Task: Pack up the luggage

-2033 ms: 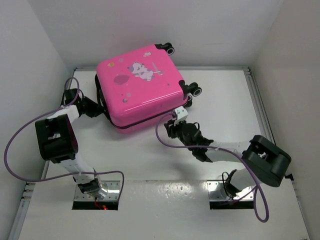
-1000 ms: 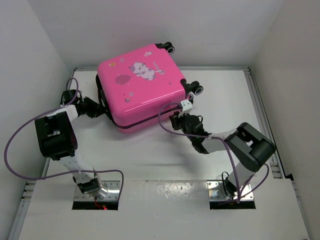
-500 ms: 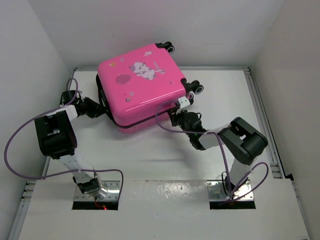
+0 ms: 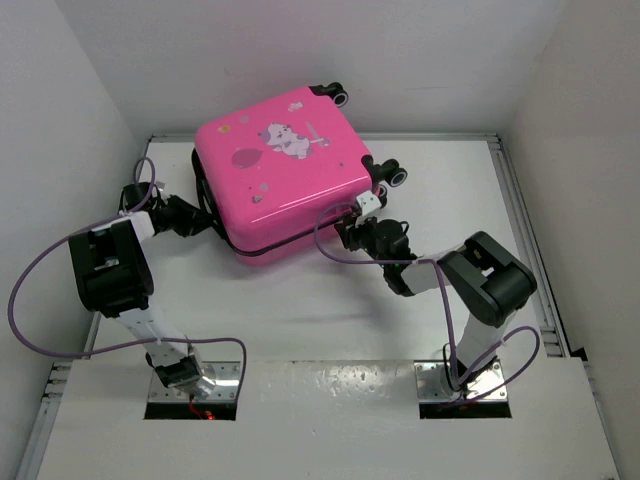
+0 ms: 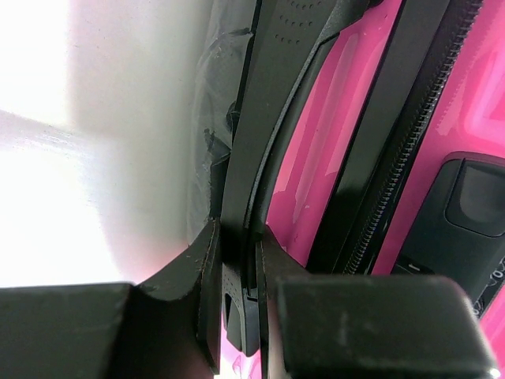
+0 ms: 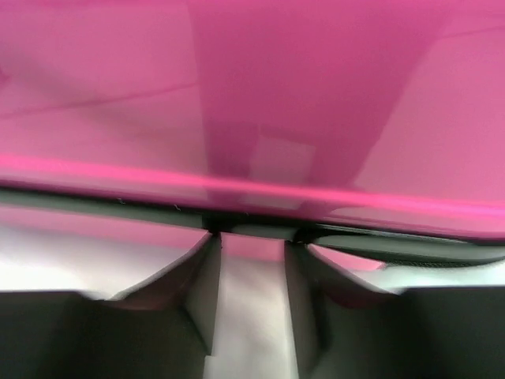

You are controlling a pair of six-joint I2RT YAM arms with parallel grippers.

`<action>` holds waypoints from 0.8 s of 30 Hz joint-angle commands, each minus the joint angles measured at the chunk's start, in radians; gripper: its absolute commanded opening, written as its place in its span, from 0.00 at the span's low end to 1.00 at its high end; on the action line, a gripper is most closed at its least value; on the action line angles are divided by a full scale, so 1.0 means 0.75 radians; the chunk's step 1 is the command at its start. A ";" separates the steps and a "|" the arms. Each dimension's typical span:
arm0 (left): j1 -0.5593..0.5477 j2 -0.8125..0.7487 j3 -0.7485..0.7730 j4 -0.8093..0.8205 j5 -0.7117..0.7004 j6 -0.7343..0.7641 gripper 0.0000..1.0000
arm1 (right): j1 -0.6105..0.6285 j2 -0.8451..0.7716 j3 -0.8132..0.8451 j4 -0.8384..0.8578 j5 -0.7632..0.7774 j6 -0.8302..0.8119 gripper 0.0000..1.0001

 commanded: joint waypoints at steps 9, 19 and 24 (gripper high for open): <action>-0.003 0.092 -0.068 -0.182 -0.060 -0.007 0.00 | -0.036 -0.297 -0.210 -0.076 -0.073 -0.078 0.57; -0.003 0.104 -0.068 -0.182 -0.060 -0.007 0.00 | -0.091 -0.127 -0.112 0.022 -0.059 -0.043 0.47; -0.003 0.104 -0.081 -0.182 -0.060 -0.007 0.00 | -0.101 -0.054 -0.034 0.040 -0.061 -0.033 0.46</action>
